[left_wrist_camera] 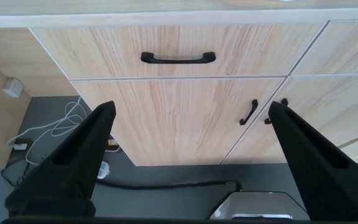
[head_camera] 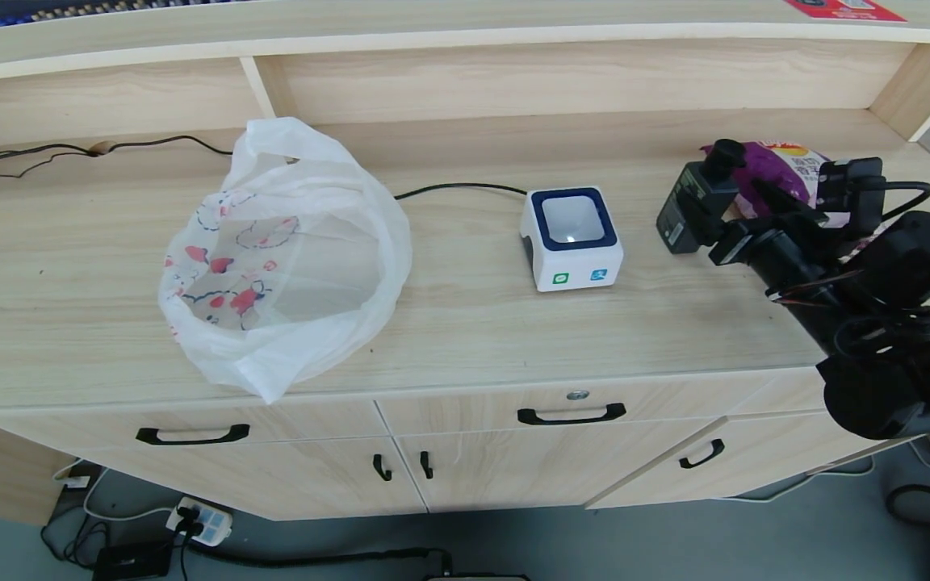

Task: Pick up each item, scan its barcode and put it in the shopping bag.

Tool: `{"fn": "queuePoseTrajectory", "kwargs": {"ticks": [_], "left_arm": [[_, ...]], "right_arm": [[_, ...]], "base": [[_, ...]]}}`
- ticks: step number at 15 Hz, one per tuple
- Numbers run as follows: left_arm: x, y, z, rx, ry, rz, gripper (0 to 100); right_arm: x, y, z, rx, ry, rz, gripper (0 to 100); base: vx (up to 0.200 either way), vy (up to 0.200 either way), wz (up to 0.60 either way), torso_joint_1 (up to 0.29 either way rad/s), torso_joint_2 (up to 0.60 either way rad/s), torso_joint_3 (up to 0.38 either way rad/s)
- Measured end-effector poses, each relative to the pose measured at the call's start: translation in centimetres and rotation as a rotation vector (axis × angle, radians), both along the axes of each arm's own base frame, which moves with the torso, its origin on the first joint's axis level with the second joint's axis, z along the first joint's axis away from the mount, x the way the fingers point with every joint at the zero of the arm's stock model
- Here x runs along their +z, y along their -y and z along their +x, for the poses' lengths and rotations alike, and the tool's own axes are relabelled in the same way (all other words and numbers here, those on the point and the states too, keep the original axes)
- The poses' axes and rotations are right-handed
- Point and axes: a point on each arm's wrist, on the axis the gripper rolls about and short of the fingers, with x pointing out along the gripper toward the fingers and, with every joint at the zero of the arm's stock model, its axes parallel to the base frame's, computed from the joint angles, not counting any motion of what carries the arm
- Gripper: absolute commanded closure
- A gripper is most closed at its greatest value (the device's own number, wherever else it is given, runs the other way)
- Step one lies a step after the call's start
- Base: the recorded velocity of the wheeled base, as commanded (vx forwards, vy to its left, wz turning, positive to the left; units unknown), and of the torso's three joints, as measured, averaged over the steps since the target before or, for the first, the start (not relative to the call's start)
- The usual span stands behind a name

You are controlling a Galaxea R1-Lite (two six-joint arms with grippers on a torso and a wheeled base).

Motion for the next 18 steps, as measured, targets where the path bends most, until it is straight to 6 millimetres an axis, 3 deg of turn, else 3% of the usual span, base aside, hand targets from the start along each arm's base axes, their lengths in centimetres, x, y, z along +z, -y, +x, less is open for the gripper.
{"fn": "queuePoseTrajectory", "kwargs": {"ticks": [10, 11, 15, 18], "left_arm": [[0.0, 0.0, 0.0, -0.001, 0.003, 0.004, 0], [0.0, 0.0, 0.0, -0.001, 0.003, 0.004, 0], [0.0, 0.0, 0.0, -0.002, 0.003, 0.006, 0], [0.0, 0.0, 0.0, -0.002, 0.003, 0.006, 0]], "right_arm": [[-2.2, -1.1, 2.7, 0.002, -0.035, 0.015, 0], [-2.4, -1.2, 2.9, 0.003, -0.039, 0.014, 100], [-2.7, -1.3, 3.6, 0.002, -0.058, 0.012, 100], [-1.8, -1.4, 4.6, 0.003, -0.047, 0.016, 100]], "base": [[0.000, 0.000, 0.00, 0.000, 0.00, 0.000], [0.000, 0.000, 0.00, 0.000, 0.00, 0.000], [0.000, 0.000, 0.00, 0.000, 0.00, 0.000], [0.000, 0.000, 0.00, 0.000, 0.00, 0.000]]}}
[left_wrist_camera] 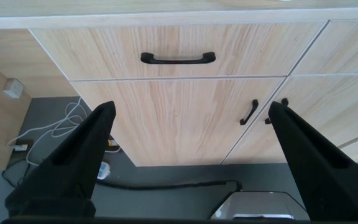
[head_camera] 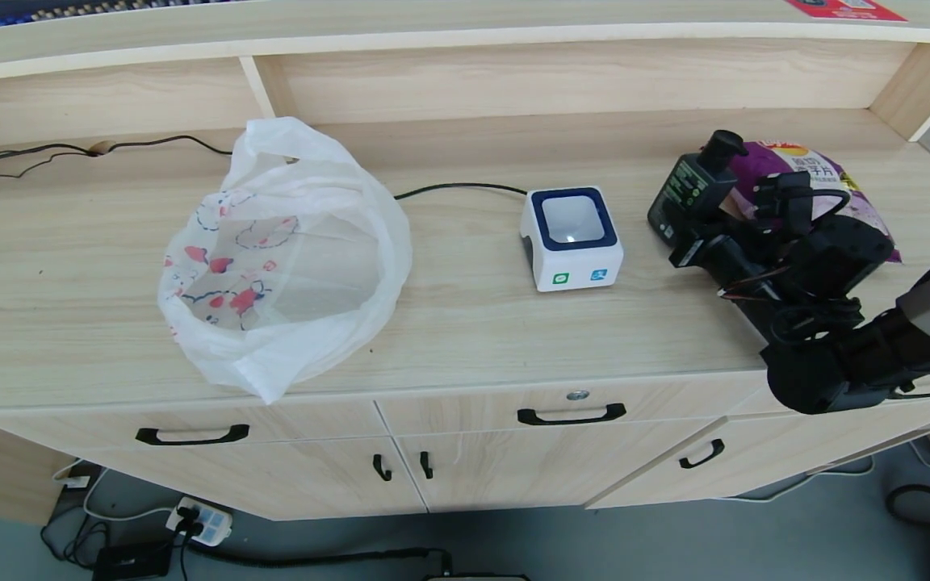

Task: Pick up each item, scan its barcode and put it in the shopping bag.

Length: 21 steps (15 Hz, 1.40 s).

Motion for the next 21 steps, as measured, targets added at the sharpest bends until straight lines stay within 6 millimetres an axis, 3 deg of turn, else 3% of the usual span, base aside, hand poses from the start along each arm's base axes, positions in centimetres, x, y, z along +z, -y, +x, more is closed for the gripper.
{"fn": "queuePoseTrajectory", "kwargs": {"ticks": [7, 11, 14, 18, 21], "left_arm": [[0.0, 0.0, 0.0, 0.001, 0.000, -0.002, 0], [0.0, 0.0, 0.0, 0.001, -0.003, -0.004, 0], [-0.1, 0.0, 0.0, 0.001, -0.008, -0.007, 0], [-0.1, 0.0, 0.0, 0.000, -0.010, -0.006, 0], [-0.1, 0.0, 0.0, 0.000, -0.011, -0.005, 0]], "right_arm": [[0.8, -0.1, 0.1, -0.004, 0.037, -0.004, 100], [3.6, -1.0, -1.8, 0.021, 0.111, -0.004, 100], [5.2, -3.1, -5.3, 0.091, 0.128, 0.003, 100], [6.0, -6.6, -12.2, 0.264, 0.094, 0.025, 100], [6.6, -7.5, -16.0, 0.374, 0.077, 0.083, 100]], "base": [[0.000, 0.000, 0.00, 0.000, 0.00, 0.000], [0.000, 0.000, 0.00, 0.000, 0.00, 0.000], [0.000, 0.000, 0.00, 0.000, 0.00, 0.000], [0.000, 0.000, 0.00, 0.000, 0.00, 0.000], [0.000, 0.000, 0.00, 0.000, 0.00, 0.000]]}}
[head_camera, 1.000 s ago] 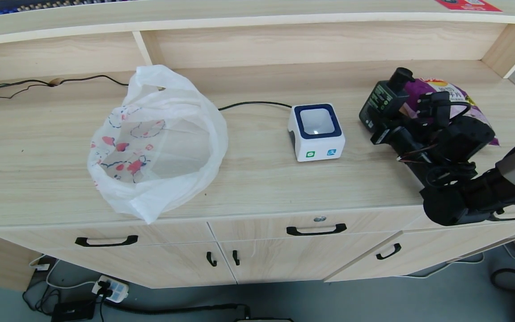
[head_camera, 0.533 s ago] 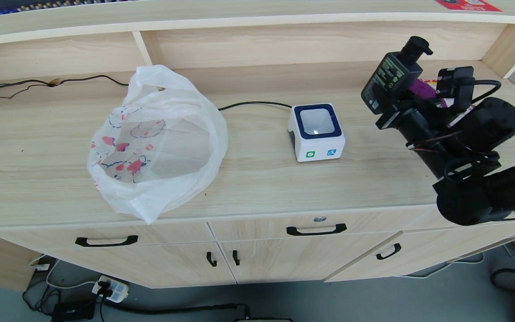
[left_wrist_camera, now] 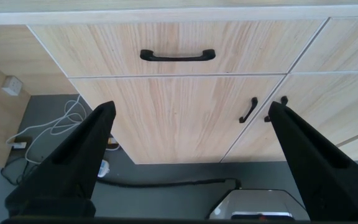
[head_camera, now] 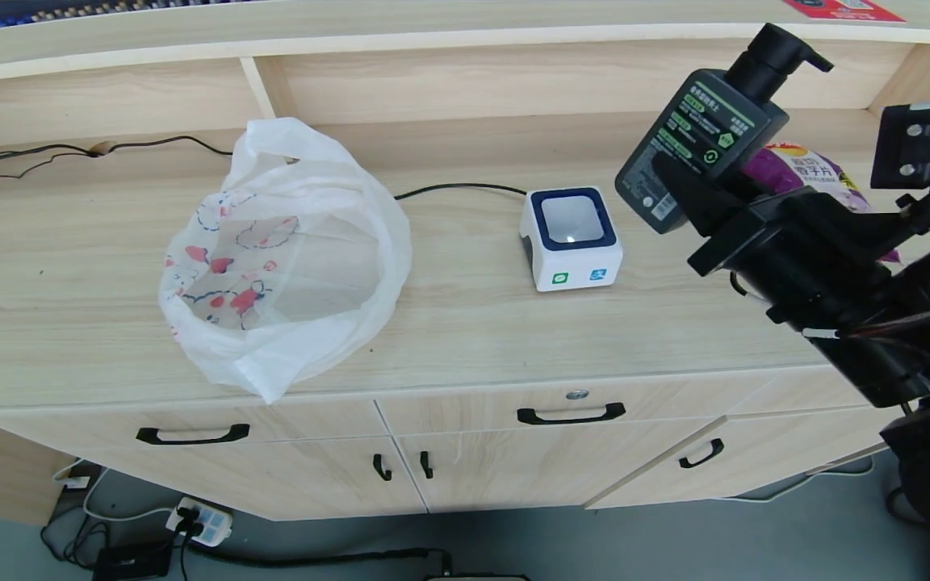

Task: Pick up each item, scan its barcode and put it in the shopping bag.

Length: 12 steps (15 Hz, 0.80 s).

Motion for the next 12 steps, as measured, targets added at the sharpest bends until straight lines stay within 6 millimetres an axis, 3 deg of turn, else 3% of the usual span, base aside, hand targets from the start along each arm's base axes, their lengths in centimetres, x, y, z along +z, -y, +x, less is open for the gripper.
{"fn": "queuePoseTrajectory", "kwargs": {"ticks": [2, 8, 12], "left_arm": [[0.0, 0.0, 0.0, 0.000, 0.000, 0.001, 0], [0.0, 0.0, 0.0, 0.001, -0.001, 0.001, 0], [0.0, 0.0, 0.0, 0.000, -0.001, 0.000, 0]], "right_arm": [[0.5, -1.0, -1.9, 0.102, -0.026, 0.058, 100], [1.9, -6.8, -8.9, 0.499, -0.048, 0.134, 100], [2.3, -9.0, -13.2, 0.704, -0.076, 0.144, 100]], "base": [[0.000, 0.000, 0.00, 0.000, 0.00, 0.000], [0.000, 0.000, 0.00, 0.000, 0.00, 0.000], [0.000, 0.000, 0.00, 0.000, 0.00, 0.000]]}}
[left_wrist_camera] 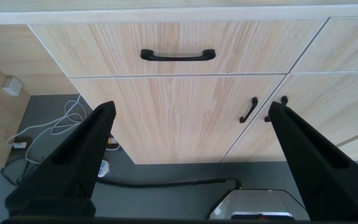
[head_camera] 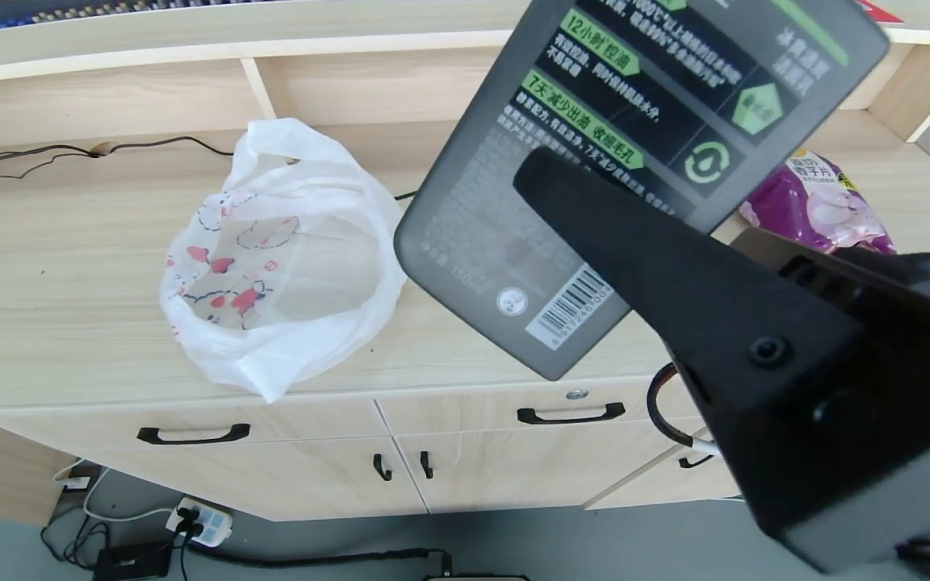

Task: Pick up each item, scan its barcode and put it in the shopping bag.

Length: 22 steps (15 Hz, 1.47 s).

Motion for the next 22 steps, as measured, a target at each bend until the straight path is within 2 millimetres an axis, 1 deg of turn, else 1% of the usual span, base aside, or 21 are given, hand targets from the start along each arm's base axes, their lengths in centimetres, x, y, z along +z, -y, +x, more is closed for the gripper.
{"fn": "queuePoseTrajectory", "kwargs": {"ticks": [2, 5, 9, 11, 13, 16, 18, 20, 22], "left_arm": [[0.0, 0.0, 0.0, 0.000, 0.001, 0.001, 0], [0.0, 0.0, 0.0, 0.001, 0.001, 0.001, 0], [0.0, 0.0, 0.0, 0.000, 0.001, 0.003, 0], [0.0, 0.0, 0.0, 0.000, 0.001, 0.002, 0], [0.0, 0.0, 0.0, 0.000, 0.001, 0.002, 0], [0.0, 0.0, 0.0, 0.001, 0.001, 0.000, 0], [0.0, 0.0, 0.0, 0.001, 0.002, 0.001, 0], [0.0, 0.0, 0.0, 0.001, 0.004, 0.001, 0], [0.1, 0.0, 0.0, 0.000, 0.007, 0.003, 0]], "right_arm": [[0.1, -0.1, -0.7, 0.035, -0.004, 0.006, 100], [0.3, -0.1, -1.2, 0.057, -0.010, 0.012, 100], [0.4, 0.1, -1.4, 0.060, -0.008, 0.018, 100], [0.3, 0.4, -0.9, 0.016, 0.003, 0.005, 100], [-0.3, 1.1, 0.8, -0.113, 0.053, -0.054, 100], [-0.8, 1.9, 4.4, -0.410, 0.229, -0.204, 100], [-0.1, 1.3, 6.2, -0.555, 0.302, -0.238, 100], [1.1, 0.3, 8.0, -0.690, 0.415, -0.264, 100], [1.3, -0.1, 10.1, -0.800, 0.540, -0.328, 100]], "base": [[0.000, 0.000, 0.00, 0.000, 0.00, 0.000], [0.000, 0.000, 0.00, 0.000, 0.00, 0.000], [0.000, 0.000, 0.00, 0.000, 0.00, 0.000], [0.000, 0.000, 0.00, 0.000, 0.00, 0.000], [0.000, 0.000, 0.00, 0.000, 0.00, 0.000], [0.000, 0.000, 0.00, 0.000, 0.00, 0.000], [0.000, 0.000, 0.00, 0.000, 0.00, 0.000], [0.000, 0.000, 0.00, 0.000, 0.00, 0.000], [0.000, 0.000, 0.00, 0.000, 0.00, 0.000]]}}
